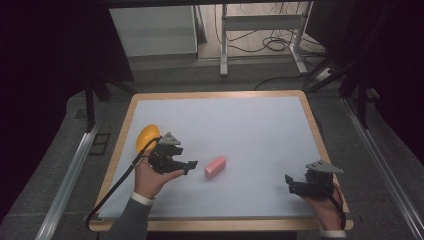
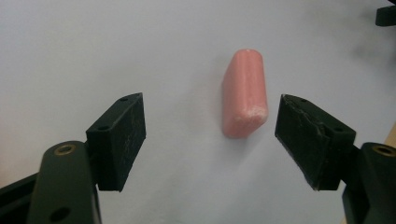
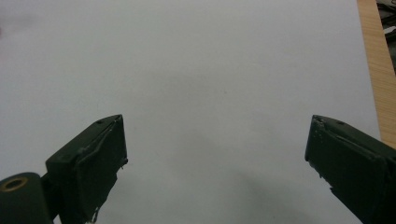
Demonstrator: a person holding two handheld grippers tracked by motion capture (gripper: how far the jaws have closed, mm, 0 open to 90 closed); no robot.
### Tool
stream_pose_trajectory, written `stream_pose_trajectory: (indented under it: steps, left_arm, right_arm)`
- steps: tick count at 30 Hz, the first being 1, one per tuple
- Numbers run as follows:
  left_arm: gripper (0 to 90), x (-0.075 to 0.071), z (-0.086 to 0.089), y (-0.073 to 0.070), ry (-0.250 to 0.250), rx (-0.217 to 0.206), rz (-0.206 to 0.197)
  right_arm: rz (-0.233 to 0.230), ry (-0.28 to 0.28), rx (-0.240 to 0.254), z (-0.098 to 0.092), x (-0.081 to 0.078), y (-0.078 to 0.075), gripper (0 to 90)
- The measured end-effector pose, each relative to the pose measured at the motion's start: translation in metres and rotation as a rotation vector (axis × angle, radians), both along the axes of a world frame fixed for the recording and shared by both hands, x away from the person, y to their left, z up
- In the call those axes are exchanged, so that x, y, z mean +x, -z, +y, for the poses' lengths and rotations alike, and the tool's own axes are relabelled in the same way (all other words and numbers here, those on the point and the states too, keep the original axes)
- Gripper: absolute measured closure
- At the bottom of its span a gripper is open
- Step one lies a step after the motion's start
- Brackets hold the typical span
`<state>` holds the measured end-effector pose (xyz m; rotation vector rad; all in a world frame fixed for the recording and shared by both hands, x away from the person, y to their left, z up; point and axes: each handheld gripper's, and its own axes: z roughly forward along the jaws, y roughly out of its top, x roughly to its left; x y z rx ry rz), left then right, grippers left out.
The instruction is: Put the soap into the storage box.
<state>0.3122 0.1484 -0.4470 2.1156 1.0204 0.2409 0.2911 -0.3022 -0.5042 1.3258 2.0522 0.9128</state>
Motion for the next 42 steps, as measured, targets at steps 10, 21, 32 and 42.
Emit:
stream_pose_trajectory:
  steps: [10, 21, 32, 42]
  left_arm:
    - [25.5, 0.003, -0.021, 0.005, 0.034, 0.022, 0.014]
    - [26.1, 0.003, -0.042, 0.007, 0.061, 0.076, 0.016]
    - [26.5, 0.009, -0.055, 0.015, 0.068, 0.076, 0.040]
    - [27.6, 0.011, -0.072, 0.031, 0.067, 0.089, 0.051]
  right_arm:
    - [0.002, -0.003, -0.008, 0.001, 0.000, 0.001, 5.2]
    - [0.000, -0.001, -0.013, 0.000, -0.001, 0.000, 5.3]
    - [0.002, 0.001, -0.013, 0.000, 0.000, 0.002, 5.3]
    - [0.002, -0.002, -0.020, 0.001, 0.000, 0.003, 5.2]
